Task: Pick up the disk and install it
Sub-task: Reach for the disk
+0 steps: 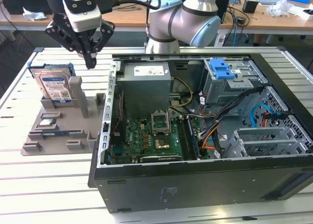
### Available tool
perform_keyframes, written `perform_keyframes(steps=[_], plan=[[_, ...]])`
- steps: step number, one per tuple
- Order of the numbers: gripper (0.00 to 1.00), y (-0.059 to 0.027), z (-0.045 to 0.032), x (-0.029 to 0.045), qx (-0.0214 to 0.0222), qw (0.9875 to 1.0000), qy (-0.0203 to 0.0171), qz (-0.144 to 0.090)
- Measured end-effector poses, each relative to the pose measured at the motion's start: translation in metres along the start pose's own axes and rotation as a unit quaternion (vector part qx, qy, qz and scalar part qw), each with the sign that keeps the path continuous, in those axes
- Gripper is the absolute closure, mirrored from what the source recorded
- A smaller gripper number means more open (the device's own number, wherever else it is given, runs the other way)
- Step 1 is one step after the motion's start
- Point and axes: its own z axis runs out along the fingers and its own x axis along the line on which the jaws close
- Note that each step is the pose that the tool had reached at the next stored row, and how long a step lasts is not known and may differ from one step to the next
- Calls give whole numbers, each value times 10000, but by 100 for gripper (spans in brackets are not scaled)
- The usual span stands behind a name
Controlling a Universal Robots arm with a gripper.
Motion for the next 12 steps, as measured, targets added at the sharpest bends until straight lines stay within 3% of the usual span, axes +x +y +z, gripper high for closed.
perform_keyframes(steps=[12], plan=[[89,-11,-4,139,0,10000,0,0]])
